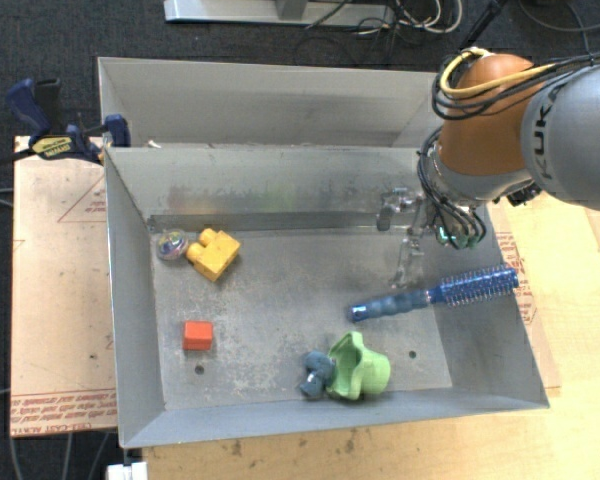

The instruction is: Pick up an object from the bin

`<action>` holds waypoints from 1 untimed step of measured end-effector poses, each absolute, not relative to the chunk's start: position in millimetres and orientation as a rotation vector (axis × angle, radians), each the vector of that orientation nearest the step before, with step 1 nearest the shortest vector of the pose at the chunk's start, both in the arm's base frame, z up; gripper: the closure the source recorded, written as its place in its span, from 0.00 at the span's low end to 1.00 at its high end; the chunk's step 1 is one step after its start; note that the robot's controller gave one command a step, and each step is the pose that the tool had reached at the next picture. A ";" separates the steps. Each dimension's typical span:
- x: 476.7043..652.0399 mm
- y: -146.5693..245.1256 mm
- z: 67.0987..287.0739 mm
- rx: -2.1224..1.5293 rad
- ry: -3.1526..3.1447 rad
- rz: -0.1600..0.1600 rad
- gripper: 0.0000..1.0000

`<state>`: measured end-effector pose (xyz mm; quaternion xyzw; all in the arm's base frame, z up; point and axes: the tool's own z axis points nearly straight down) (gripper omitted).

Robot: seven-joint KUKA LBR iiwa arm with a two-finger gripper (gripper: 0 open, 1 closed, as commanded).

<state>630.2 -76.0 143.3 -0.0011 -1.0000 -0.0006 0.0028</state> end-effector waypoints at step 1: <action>590.0 -82.0 88.9 0.644 -3.076 -0.025 0.00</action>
Offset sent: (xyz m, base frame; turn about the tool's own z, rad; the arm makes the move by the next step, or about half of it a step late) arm -0.0446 -0.0154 -0.0635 -0.4173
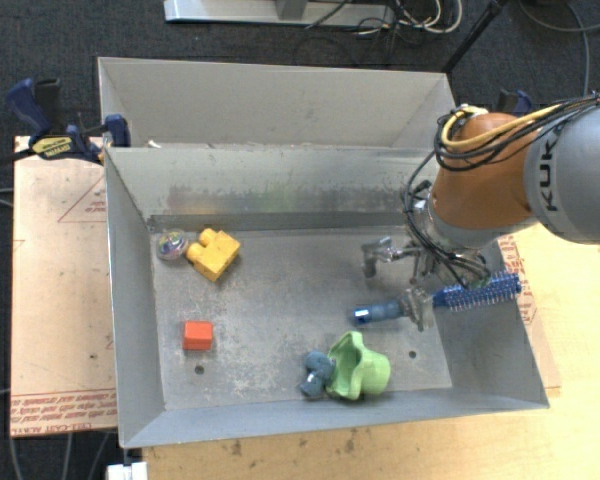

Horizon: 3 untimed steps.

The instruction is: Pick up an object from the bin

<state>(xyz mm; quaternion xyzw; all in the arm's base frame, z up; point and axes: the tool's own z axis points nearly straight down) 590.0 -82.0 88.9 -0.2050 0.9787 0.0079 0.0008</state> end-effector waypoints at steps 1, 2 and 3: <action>592.0 -87.2 90.2 -0.642 3.063 0.006 1.00; 596.5 -96.2 87.7 -0.859 2.994 0.016 1.00; 638.6 -99.1 143.4 -1.095 2.936 -0.004 1.00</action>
Offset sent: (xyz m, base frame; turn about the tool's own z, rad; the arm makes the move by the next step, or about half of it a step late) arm 0.0000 0.0000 0.0000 0.0000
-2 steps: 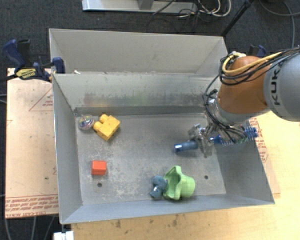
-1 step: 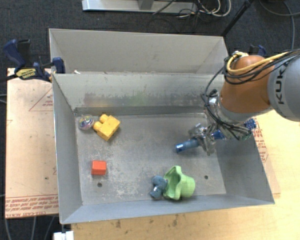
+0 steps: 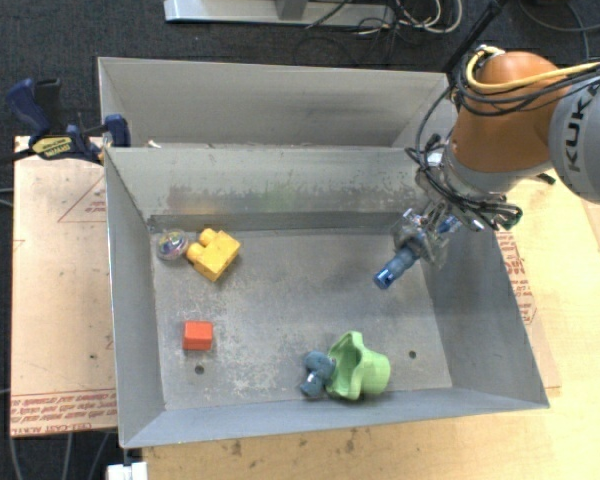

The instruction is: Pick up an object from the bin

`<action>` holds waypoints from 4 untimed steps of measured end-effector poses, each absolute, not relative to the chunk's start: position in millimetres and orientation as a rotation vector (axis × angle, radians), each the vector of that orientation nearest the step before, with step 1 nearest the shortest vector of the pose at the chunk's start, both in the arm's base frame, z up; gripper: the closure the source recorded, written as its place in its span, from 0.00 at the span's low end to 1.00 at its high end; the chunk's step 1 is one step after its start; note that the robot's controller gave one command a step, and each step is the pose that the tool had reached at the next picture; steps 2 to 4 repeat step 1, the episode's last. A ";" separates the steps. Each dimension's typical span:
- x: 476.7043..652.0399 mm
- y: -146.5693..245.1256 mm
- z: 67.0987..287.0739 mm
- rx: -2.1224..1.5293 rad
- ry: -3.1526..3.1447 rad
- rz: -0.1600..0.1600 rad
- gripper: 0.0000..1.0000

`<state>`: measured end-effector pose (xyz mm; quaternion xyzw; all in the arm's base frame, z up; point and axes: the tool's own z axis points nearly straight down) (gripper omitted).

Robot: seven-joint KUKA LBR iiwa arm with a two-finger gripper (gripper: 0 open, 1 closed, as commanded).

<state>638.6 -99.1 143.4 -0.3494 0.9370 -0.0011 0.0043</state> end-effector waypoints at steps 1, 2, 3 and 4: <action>649.6 -101.3 263.8 -1.073 2.941 -0.007 1.00; 649.6 -101.3 263.8 -1.073 2.941 -0.007 1.00; 649.6 -101.3 263.8 -1.073 2.941 -0.007 1.00; 649.6 -101.3 263.8 -1.073 2.941 -0.007 1.00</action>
Offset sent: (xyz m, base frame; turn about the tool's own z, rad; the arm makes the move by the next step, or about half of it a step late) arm 0.0087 -0.0028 0.1157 0.0113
